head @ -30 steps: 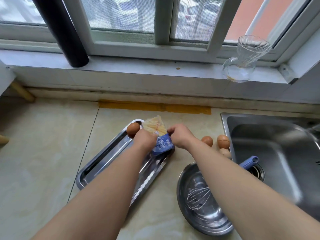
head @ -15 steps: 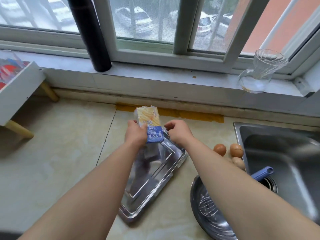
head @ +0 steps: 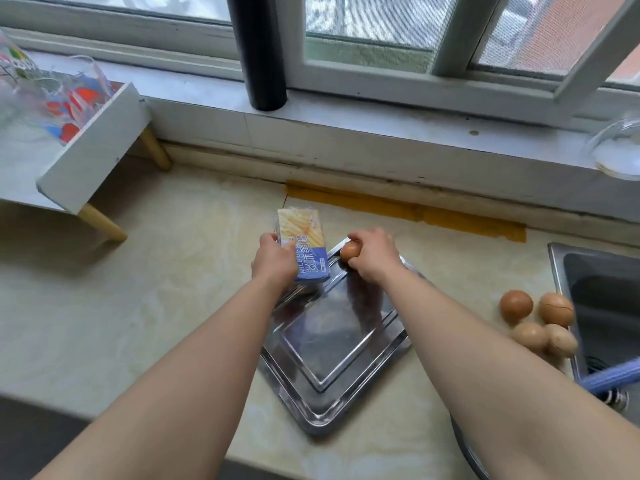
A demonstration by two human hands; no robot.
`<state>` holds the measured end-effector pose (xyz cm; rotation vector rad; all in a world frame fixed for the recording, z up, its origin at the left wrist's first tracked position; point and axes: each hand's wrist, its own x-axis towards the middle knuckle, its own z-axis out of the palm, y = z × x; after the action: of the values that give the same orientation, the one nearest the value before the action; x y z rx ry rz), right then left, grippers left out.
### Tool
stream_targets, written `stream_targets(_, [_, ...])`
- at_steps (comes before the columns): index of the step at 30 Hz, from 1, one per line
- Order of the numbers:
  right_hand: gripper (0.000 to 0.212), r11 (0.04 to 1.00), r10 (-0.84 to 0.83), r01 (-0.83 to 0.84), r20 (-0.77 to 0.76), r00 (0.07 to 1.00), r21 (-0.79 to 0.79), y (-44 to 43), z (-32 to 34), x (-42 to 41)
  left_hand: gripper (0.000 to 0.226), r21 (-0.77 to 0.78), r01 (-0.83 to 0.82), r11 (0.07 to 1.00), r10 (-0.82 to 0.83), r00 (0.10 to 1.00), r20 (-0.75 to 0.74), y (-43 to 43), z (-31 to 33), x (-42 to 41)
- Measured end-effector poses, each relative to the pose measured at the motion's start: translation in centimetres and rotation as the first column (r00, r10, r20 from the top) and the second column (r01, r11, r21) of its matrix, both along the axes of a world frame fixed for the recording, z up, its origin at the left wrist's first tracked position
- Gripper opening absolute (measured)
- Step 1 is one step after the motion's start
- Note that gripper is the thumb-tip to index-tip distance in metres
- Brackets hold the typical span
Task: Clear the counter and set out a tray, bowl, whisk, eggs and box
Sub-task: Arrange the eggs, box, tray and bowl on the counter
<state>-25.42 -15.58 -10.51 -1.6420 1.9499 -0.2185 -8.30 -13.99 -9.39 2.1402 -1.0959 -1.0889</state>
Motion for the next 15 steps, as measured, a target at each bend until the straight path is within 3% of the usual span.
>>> stream_targets(7, [0.034, 1.0, -0.016, 0.016, -0.014, 1.0, 0.012, 0.9, 0.1, -0.2, 0.035, 0.0, 0.058, 0.998, -0.058, 0.998, 0.008, 0.5, -0.5, -1.0])
stream_targets(15, [0.043, 0.973, -0.226, 0.228, 0.05, 0.973, -0.024, 3.3, 3.6, -7.0, 0.036, -0.041, 0.16, 0.986, -0.163, 0.985, -0.064, 1.4, 2.0, -6.7])
